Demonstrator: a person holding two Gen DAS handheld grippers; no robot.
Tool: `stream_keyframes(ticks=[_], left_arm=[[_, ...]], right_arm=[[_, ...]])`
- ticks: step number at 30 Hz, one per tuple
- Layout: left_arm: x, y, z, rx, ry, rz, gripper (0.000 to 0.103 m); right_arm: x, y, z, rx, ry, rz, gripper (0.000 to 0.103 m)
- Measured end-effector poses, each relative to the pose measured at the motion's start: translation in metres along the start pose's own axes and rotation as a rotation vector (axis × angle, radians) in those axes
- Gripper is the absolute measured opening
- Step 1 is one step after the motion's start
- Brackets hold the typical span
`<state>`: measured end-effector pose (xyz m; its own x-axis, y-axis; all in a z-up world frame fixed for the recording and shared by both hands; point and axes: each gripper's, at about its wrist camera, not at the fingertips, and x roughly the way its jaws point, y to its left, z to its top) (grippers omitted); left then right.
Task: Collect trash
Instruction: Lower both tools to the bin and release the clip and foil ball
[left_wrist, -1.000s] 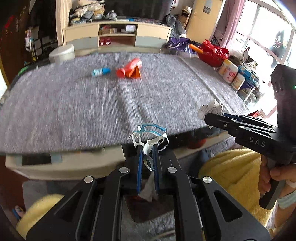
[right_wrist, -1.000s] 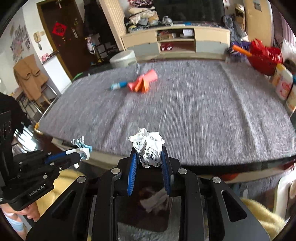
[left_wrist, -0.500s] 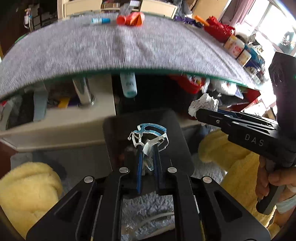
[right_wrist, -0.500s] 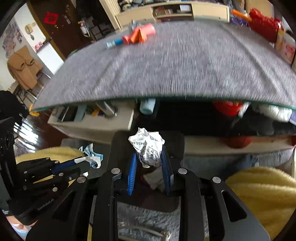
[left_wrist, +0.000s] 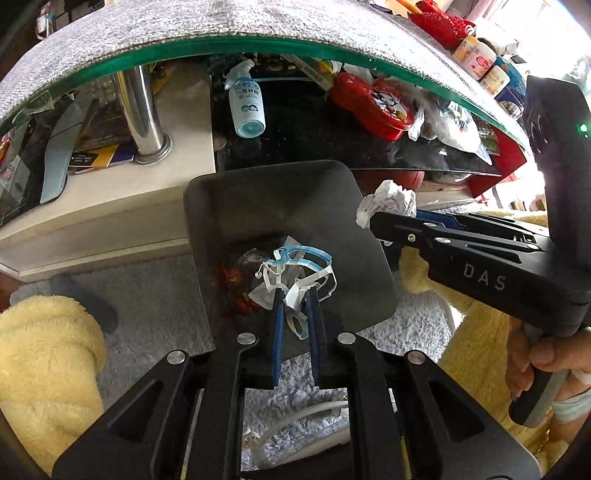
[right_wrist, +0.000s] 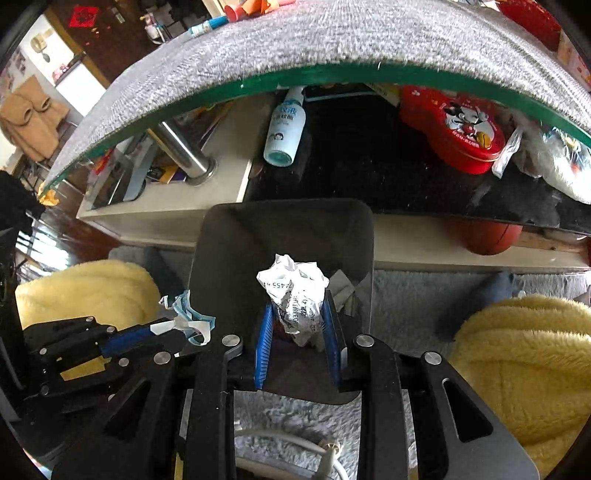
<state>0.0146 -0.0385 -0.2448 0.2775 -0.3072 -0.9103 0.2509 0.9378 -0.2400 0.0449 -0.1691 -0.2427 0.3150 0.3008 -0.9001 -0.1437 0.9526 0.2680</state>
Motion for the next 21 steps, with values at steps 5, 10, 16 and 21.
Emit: stream_keyframes(ticks=[5,10,16,21], left_arm=[[0.003,0.003,0.001,-0.008,0.007,0.001,0.012],[0.004,0.004,0.003,-0.019,0.004,0.001,0.03],[0.003,0.007,0.004,-0.025,-0.001,0.021,0.05],[-0.005,0.013,0.006,-0.031,-0.026,0.059,0.061]], right_arm=[[0.0,-0.002,0.002,0.014,0.001,0.008,0.028],[0.003,-0.003,0.002,0.023,0.014,0.014,0.03],[0.001,-0.009,0.004,0.047,-0.001,-0.002,0.05],[-0.005,-0.019,0.007,0.075,-0.026,-0.027,0.07]])
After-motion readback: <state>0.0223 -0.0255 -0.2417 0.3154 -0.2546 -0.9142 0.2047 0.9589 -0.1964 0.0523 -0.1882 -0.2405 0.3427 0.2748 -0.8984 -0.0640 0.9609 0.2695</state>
